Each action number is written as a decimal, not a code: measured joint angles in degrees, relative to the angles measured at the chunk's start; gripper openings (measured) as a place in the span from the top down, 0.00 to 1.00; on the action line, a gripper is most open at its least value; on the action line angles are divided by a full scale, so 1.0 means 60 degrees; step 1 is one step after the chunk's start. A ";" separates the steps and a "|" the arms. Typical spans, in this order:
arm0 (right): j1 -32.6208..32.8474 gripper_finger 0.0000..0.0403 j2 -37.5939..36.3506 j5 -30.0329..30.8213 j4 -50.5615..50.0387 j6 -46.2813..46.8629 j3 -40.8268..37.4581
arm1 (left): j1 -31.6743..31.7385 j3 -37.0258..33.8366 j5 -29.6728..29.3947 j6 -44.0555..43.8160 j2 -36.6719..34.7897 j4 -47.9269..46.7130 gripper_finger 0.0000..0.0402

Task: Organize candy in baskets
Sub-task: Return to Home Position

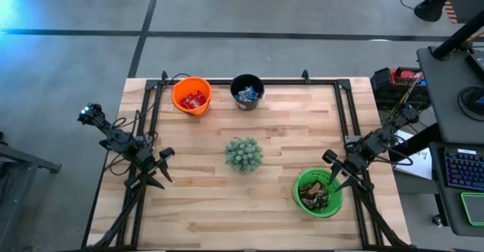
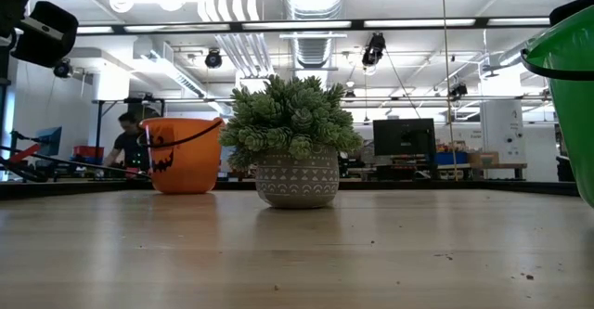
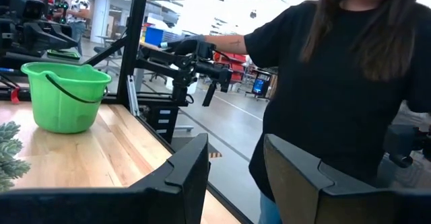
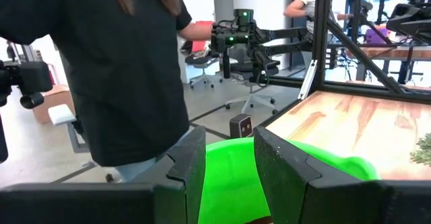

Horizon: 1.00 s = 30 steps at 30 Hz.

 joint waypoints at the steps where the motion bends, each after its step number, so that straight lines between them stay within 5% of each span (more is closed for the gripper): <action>1: 0.0000 0.71 0.0034 0.0000 0.0001 0.0000 0.0000 | 0.0000 0.0000 0.0000 0.0001 0.0000 0.0003 0.68; 30: 0.0000 0.71 0.0156 0.0004 0.0004 0.0006 -0.0004 | -0.0003 -0.0004 0.0000 0.0005 -0.0076 0.0014 0.68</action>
